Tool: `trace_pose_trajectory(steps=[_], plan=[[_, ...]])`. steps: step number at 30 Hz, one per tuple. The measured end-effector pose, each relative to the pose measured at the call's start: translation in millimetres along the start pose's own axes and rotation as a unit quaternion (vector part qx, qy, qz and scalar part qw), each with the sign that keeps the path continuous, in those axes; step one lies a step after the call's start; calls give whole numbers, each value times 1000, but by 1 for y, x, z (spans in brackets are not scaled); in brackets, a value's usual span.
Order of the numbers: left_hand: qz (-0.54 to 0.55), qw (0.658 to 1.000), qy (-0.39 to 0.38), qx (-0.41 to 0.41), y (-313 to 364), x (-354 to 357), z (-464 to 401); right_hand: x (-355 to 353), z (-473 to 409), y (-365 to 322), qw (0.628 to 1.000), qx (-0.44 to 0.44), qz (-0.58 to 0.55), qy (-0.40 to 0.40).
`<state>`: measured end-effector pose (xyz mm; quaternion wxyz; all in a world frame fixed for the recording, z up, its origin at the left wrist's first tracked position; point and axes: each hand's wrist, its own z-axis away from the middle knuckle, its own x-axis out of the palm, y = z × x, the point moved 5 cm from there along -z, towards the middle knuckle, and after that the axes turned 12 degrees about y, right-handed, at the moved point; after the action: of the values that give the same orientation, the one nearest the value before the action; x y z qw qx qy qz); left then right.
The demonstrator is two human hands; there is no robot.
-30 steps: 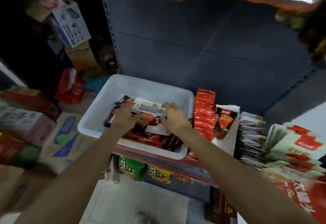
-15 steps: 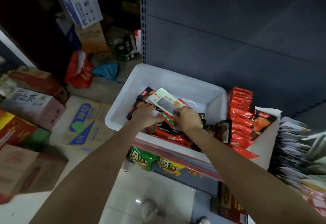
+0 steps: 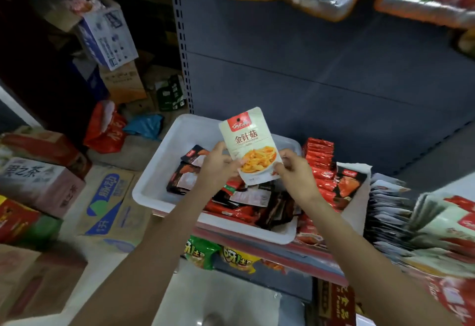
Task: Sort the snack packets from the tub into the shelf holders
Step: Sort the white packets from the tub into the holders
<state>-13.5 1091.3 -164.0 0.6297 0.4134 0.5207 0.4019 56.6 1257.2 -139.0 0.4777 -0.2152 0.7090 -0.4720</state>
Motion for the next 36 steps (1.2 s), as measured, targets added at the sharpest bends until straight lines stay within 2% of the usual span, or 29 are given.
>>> trace_pose_trajectory(steps=[4,11,17,22,27,29,32,36], plan=[[45,998,-18,38,40,44,27,-58,4,5,996,-16,-61,67],[54,992,-53,98,102,149,71,-182,14,37,983,-31,-5,178],[55,983,-94,146,143,240,111,-284,33,70,975,-33,7,221],[-4,973,-94,209,164,288,134,-338,43,98,972,-23,15,233],[-134,945,-171,242,163,315,144,-358,44,135,978,44,95,181],[-179,932,-188,252,161,319,146,-365,47,140,977,45,66,198],[-121,946,-167,250,169,316,152,-376,50,135,973,17,4,231],[-97,947,-136,273,182,312,158,-377,46,123,981,-35,47,187]])
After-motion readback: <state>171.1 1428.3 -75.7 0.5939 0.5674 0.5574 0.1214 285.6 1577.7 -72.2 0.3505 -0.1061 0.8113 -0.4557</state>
